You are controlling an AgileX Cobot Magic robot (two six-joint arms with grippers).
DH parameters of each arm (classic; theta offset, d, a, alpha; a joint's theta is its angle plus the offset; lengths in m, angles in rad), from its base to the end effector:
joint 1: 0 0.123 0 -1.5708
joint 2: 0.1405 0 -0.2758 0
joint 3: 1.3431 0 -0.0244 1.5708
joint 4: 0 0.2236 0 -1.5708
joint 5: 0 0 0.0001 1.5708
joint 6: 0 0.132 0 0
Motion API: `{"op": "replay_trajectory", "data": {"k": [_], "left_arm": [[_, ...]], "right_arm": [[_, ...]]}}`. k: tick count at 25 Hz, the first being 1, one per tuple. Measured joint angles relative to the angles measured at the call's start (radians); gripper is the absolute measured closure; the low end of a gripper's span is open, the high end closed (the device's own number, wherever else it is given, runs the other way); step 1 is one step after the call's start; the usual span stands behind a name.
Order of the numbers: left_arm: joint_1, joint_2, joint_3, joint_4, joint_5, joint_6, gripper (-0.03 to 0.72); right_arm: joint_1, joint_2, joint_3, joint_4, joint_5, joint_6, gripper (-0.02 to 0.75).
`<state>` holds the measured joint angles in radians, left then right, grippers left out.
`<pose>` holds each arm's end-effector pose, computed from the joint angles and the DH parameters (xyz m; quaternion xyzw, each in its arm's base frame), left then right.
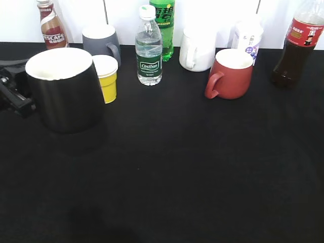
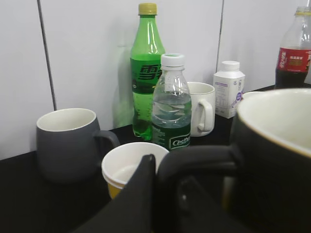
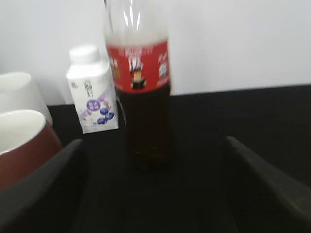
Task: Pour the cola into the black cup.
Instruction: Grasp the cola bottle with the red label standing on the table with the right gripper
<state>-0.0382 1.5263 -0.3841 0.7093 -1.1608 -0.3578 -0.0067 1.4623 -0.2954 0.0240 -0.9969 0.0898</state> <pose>0.2606 -0.0888 0.2145 0.2254 0.6715 -0.2451 0.6620 0.2673 -0.0045 0.2020 0.0471 0.7343 0.0251 0.6767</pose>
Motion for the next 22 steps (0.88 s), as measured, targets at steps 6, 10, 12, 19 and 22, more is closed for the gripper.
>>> {"op": "replay_trajectory", "data": {"k": [6, 10, 12, 19, 22], "left_arm": [[-0.001, 0.0, 0.0, -0.005, 0.0, 0.0, 0.654], [-0.001, 0.0, 0.0, -0.005, 0.0, 0.0, 0.654], [-0.001, 0.0, 0.0, -0.005, 0.0, 0.0, 0.654], [-0.001, 0.0, 0.0, -0.005, 0.0, 0.0, 0.654], [-0.001, 0.0, 0.0, -0.005, 0.0, 0.0, 0.654]], "right_arm": [[0.0, 0.451, -0.34, -0.081, -0.095, 0.023, 0.069], [-0.001, 0.574, -0.492, -0.072, -0.095, 0.018, 0.069], [-0.001, 0.626, -0.554, -0.064, -0.095, 0.016, 0.07], [-0.001, 0.714, -0.632, -0.071, -0.156, 0.006, 0.287], [-0.001, 0.723, -0.632, -0.11, -0.181, -0.041, 0.369]]}}
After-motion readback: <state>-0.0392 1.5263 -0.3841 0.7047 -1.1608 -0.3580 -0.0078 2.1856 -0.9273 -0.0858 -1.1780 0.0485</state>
